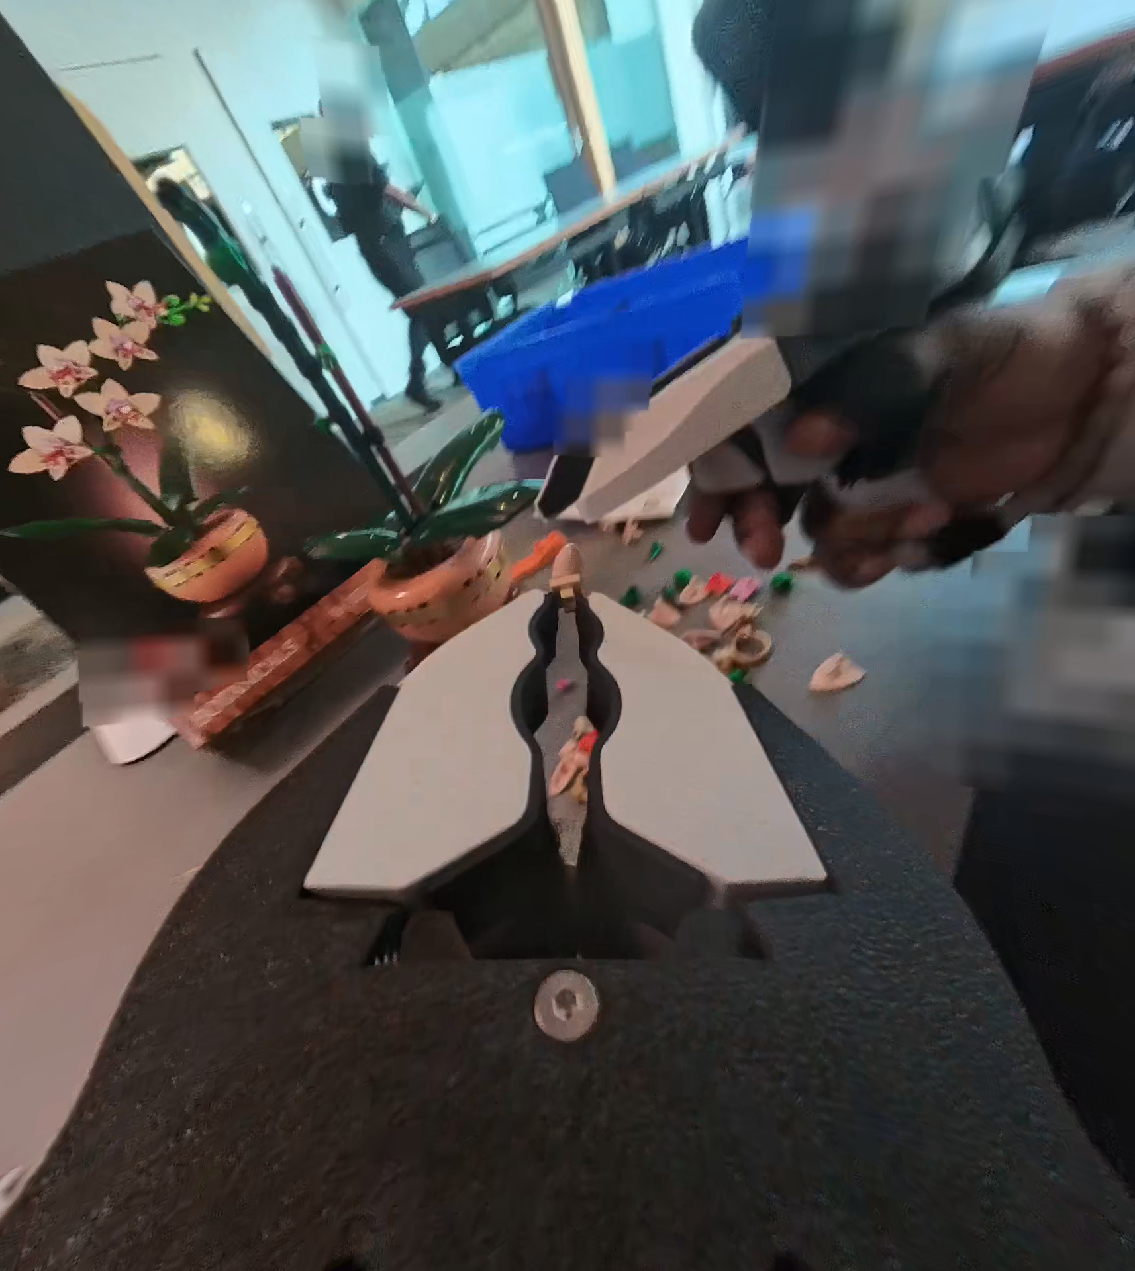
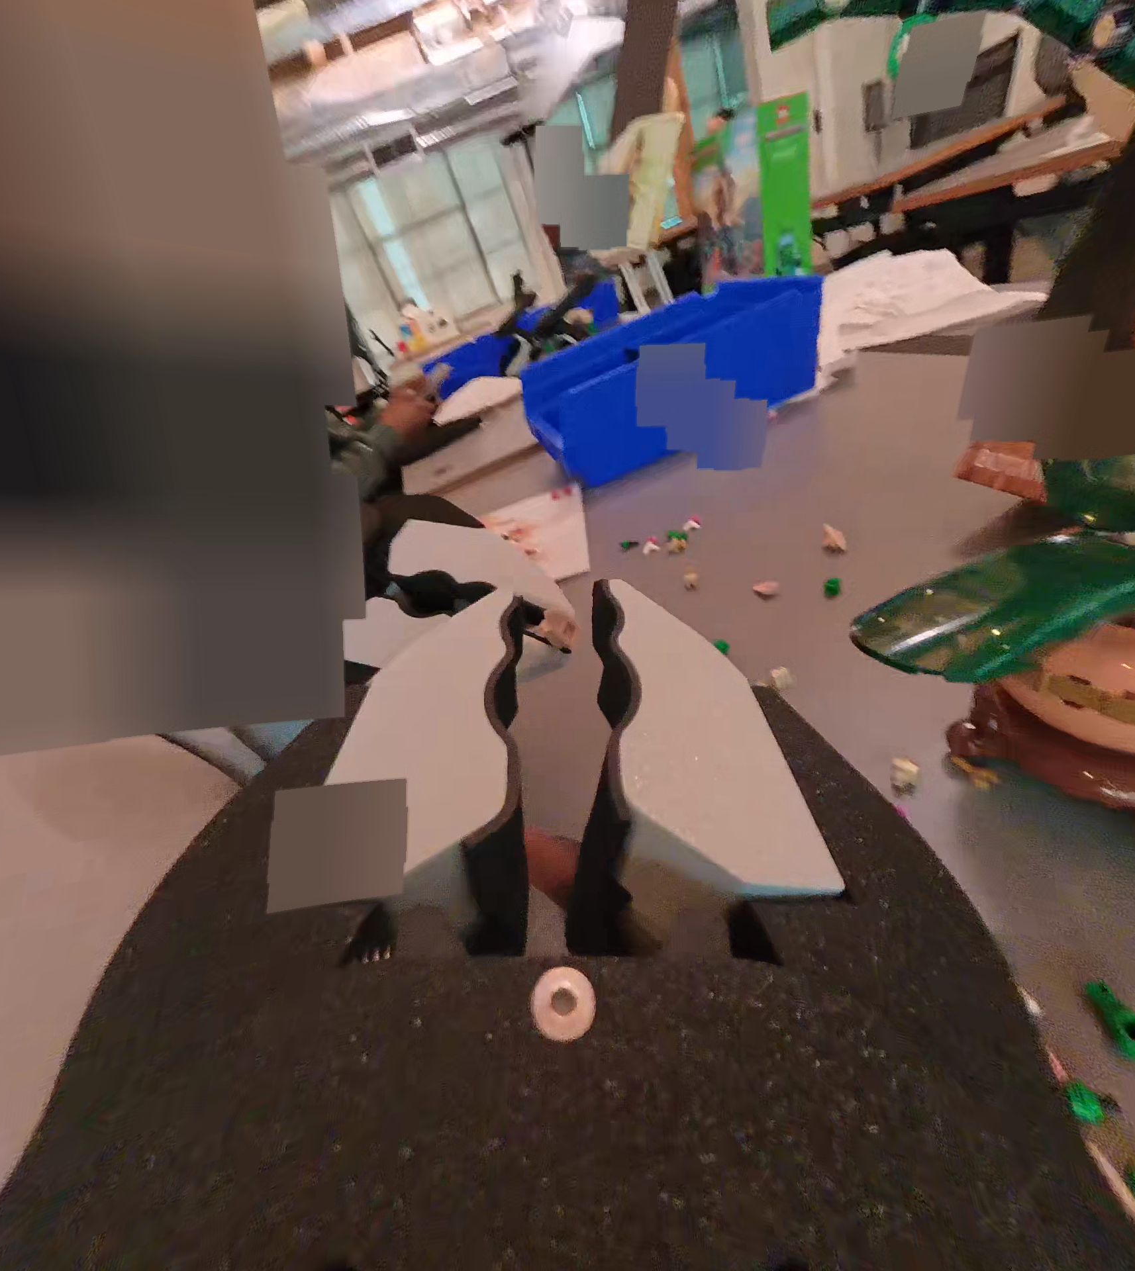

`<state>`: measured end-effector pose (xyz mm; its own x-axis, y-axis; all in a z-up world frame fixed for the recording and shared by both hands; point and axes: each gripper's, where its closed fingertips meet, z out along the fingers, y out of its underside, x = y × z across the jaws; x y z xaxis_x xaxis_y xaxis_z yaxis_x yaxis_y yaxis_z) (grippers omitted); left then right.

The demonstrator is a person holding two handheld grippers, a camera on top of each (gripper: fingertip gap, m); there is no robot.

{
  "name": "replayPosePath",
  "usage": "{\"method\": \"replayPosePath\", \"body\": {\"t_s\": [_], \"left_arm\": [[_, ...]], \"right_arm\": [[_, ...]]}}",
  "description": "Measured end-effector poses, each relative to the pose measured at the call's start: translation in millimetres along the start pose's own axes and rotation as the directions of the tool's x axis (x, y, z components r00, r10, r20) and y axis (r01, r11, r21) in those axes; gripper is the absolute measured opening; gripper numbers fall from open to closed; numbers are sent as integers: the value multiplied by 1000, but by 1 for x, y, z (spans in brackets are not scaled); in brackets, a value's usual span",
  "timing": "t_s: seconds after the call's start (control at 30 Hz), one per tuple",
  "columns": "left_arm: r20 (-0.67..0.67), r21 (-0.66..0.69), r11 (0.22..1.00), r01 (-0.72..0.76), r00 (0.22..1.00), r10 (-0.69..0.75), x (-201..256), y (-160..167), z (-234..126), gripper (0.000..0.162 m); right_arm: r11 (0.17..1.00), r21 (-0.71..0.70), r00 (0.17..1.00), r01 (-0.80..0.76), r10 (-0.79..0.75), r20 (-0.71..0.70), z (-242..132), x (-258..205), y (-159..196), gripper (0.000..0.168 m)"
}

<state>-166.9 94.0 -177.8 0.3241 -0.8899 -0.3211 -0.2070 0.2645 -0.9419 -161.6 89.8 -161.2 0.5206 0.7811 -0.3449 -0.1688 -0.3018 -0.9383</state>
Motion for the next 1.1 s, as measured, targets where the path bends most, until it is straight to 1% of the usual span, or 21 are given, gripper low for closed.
{"method": "replayPosePath", "body": {"t_s": [0.07, 0.13, 0.17, 0.23, 0.33, 0.4, 0.5, 0.67, 0.8, 0.83, 0.87, 0.9, 0.97, 1.1], "left_arm": [[52, -81, 991, -110, 992, 114, -2, 12, 1, 5], [76, -133, 970, -201, 974, 212, -2, 19, 0, 5], [75, -151, 961, -232, 967, 245, 0, 22, 1, 5], [83, -159, 951, -266, 956, 281, 1, 24, 1, 5], [91, -178, 935, -306, 941, 326, 0, 25, 1, 5], [94, -183, 927, -328, 932, 349, -1, 25, 0, 5], [99, -188, 912, -365, 917, 387, -1, 25, 0, 5], [118, -147, 877, -458, 872, 475, 1, 21, -4, 5], [112, -144, 870, -472, 866, 488, 2, 21, -4, 6], [121, -144, 868, -475, 862, 492, 1, 20, -4, 8], [132, -145, 865, -480, 857, 498, 1, 19, -4, 17], [143, -154, 860, -487, 850, 507, -1, 18, -4, 21], [153, -168, 840, -515, 828, 539, -3, 18, -4, 15], [166, -177, 807, -564, 791, 589, -3, 16, -5, 10]], "right_arm": [[992, -110, 994, 60, -69, -80, -1, 4, 14, 19], [974, -197, 980, 112, -141, -138, -1, 7, 24, 20], [966, -220, 973, 134, -170, -157, -1, 8, 27, 19], [954, -253, 963, 159, -206, -171, 2, 9, 30, 11], [938, -304, 961, 166, -222, -163, 5, 9, 36, 10], [939, -303, 962, 161, -218, -164, 6, 9, 35, 9], [942, -305, 969, 142, -196, -154, 8, 8, 37, 3], [941, -309, 975, 141, -187, -124, 6, 5, 37, 2], [942, -299, 973, 152, -195, -121, 5, 2, 37, 1], [948, -286, 976, 141, -182, -123, 5, 2, 35, 0], [951, -281, 977, 129, -170, -127, 6, 2, 35, 0], [952, -282, 978, 120, -161, -130, 6, 2, 35, 0], [956, -275, 981, 98, -140, -137, 7, 1, 36, 0], [966, -254, 986, 40, -80, -148, 9, 1, 36, 0]]}}
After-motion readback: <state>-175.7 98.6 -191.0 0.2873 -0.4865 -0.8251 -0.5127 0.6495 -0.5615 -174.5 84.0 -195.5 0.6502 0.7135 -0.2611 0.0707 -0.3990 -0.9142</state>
